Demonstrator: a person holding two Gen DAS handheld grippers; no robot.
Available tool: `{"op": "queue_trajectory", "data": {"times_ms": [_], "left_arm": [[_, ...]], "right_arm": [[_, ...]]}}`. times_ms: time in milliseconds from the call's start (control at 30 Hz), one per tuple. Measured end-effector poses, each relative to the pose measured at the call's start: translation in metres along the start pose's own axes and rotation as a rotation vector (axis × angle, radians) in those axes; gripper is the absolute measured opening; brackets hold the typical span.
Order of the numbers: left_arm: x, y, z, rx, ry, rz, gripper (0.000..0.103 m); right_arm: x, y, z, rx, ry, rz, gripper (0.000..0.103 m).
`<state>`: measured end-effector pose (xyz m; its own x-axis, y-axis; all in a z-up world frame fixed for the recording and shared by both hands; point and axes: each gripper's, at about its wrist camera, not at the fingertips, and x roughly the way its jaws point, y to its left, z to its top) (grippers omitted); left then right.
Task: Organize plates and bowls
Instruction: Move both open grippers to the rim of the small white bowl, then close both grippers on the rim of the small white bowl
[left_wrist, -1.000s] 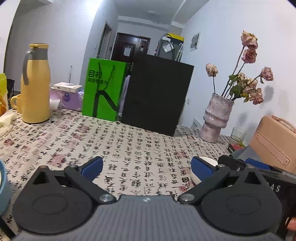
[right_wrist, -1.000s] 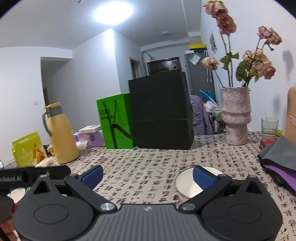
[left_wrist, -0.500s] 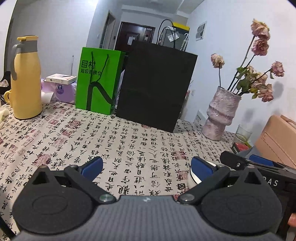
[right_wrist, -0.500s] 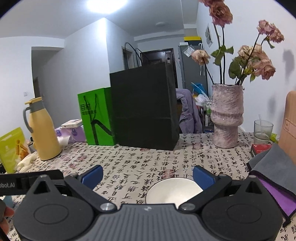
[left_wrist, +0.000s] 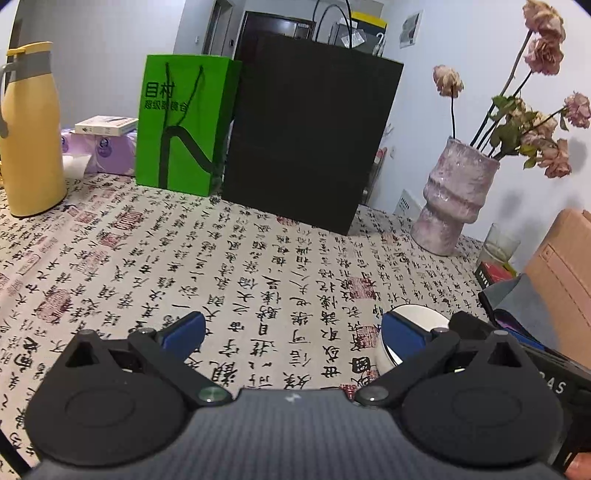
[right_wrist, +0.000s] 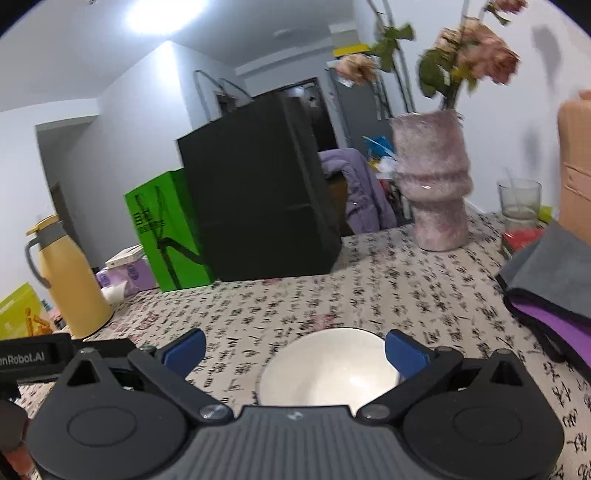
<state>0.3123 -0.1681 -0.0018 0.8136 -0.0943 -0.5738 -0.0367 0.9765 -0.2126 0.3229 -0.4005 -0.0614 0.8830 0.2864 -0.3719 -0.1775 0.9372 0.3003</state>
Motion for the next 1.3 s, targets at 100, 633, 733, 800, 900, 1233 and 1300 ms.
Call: {"op": "queue_trajectory", "data": {"times_ms": [100,633,733,800,900,1233,1300], "left_arm": [[0.011,-0.004,0.001,-0.011,0.025,0.000,0.103],[0.068,-0.032,0.002,0.019,0.173,0.068,0.103],[0.076,-0.040,0.003,0.039,0.185,0.071,0.103],[0.080,-0.044,0.004,0.043,0.186,0.072,0.103],[0.086,-0.049,0.004,0.038,0.198,0.062,0.103],[0.113,-0.068,-0.003,0.072,0.246,0.084,0.103],[0.117,-0.070,-0.005,0.081,0.248,0.089,0.103]], "right_arm": [[0.001,-0.006,-0.001,0.018,0.004,-0.009,0.103],[0.029,-0.025,-0.011,0.077,0.138,-0.111,0.102],[0.031,-0.031,-0.012,0.102,0.147,-0.133,0.101],[0.031,-0.035,-0.012,0.120,0.147,-0.143,0.100],[0.032,-0.039,-0.013,0.130,0.146,-0.154,0.100],[0.046,-0.050,-0.018,0.156,0.196,-0.211,0.090],[0.049,-0.053,-0.019,0.165,0.207,-0.216,0.089]]}}
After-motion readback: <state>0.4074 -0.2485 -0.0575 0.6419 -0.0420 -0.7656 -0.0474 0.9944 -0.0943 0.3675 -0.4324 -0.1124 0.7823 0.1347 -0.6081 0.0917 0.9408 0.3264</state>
